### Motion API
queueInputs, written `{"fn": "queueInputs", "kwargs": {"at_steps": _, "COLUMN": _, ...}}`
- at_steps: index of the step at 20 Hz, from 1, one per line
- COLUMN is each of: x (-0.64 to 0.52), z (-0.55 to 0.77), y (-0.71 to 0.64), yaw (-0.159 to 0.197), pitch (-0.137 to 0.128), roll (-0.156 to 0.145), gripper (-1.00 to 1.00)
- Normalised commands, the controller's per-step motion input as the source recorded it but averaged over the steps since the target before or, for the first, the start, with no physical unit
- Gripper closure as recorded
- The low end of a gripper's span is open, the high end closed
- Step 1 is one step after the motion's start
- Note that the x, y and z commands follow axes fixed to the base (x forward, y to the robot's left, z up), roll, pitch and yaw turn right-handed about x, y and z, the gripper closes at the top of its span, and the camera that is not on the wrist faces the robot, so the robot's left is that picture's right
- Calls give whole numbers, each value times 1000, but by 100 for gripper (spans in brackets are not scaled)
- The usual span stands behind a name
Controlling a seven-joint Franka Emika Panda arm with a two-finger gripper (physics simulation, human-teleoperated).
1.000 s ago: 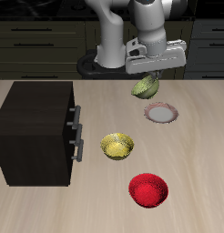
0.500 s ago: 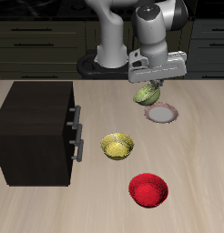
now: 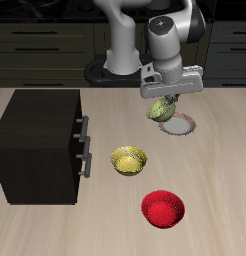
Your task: Place the green bowl on the plate
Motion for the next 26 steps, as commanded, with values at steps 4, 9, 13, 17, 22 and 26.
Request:
{"fn": "queueInputs", "kwargs": {"at_steps": 4, "x": 1, "z": -250, "y": 144, "yaw": 5, "pitch": 39, "roll": 45, "gripper": 100}}
{"fn": "queueInputs", "kwargs": {"at_steps": 9, "x": 131, "z": -339, "y": 107, "yaw": -7, "pitch": 75, "roll": 21, "gripper": 100}}
{"fn": "queueInputs", "kwargs": {"at_steps": 13, "x": 146, "z": -475, "y": 74, "yaw": 4, "pitch": 88, "roll": -11, "gripper": 100}}
{"fn": "queueInputs", "kwargs": {"at_steps": 17, "x": -83, "z": -349, "y": 105, "yaw": 7, "pitch": 74, "roll": 46, "gripper": 100}}
{"fn": "queueInputs", "kwargs": {"at_steps": 22, "x": -58, "z": -132, "y": 78, "yaw": 48, "pitch": 46, "roll": 19, "gripper": -100}}
{"fn": "queueInputs", "kwargs": {"at_steps": 26, "x": -19, "z": 95, "y": 0, "yaw": -9, "pitch": -16, "roll": 90, "gripper": -100}}
